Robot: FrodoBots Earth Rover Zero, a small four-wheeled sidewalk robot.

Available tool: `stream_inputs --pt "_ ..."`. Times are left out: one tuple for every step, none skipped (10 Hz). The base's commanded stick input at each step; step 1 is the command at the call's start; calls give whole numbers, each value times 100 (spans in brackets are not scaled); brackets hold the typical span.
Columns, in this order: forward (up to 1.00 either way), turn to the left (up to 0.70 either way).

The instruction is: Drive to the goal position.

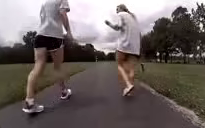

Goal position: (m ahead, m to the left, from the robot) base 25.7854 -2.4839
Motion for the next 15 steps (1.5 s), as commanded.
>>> stream_inputs --pt "70 0" --pt "70 0" --pt "70 0" --pt "70 0" --pt "70 0" --pt "70 0" --pt "70 0" --pt "70 0" --pt "70 0" --pt "70 0" --pt "70 0" --pt "70 0" --pt "70 0" --pt "70 0" --pt "70 0"
